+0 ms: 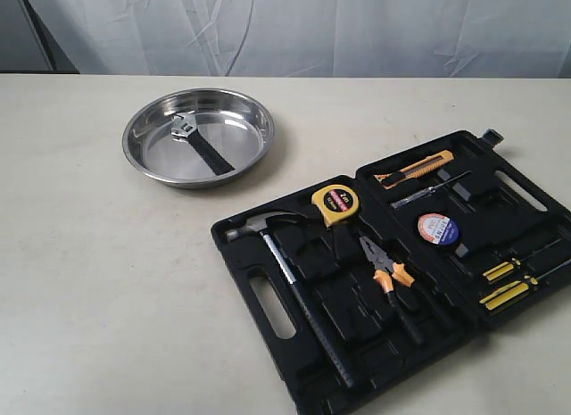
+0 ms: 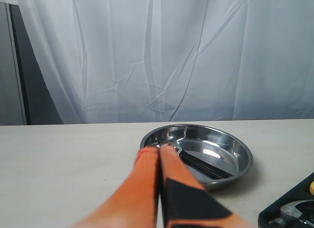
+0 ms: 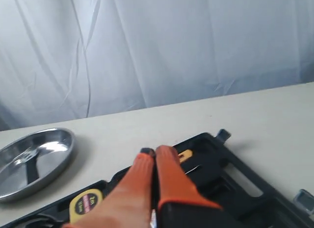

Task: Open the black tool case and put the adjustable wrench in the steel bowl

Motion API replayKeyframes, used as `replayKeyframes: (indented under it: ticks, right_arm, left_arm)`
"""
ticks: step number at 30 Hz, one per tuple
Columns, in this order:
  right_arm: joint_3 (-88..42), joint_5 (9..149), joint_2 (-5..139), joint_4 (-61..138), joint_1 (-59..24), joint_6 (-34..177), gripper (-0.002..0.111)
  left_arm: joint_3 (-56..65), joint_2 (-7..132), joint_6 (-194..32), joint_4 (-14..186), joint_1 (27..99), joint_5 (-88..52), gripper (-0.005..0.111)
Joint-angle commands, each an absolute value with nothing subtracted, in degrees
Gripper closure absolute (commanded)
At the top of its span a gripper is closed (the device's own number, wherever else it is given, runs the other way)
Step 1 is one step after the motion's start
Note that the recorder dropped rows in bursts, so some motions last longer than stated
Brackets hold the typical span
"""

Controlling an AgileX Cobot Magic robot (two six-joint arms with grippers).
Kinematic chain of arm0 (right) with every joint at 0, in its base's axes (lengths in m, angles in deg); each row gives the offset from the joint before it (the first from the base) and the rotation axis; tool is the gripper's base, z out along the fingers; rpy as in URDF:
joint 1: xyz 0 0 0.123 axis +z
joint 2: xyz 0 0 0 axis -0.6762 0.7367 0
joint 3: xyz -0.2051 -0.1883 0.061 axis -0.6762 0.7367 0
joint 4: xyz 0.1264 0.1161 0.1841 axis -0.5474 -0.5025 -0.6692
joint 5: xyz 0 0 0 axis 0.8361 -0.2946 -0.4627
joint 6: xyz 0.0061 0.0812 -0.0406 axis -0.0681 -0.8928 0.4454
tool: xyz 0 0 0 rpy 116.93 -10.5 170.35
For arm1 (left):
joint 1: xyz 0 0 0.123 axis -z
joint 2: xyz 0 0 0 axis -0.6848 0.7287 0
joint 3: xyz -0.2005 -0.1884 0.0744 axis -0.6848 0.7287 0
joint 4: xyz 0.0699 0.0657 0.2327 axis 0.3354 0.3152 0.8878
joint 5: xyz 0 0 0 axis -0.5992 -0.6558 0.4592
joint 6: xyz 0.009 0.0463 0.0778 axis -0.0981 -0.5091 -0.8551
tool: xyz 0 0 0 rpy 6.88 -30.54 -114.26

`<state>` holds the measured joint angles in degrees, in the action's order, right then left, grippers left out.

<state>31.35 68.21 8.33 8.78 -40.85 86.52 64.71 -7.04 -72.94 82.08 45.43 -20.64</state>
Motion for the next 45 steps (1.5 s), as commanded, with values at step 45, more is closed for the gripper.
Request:
replayKeyframes:
  ticks: [45]
  right_arm:
    - [41.58,60.07,-4.57,6.9,-45.21,87.58,0.109]
  left_arm:
    - [64.94,-7.34,-72.89,82.47,45.76,-20.7,0.107]
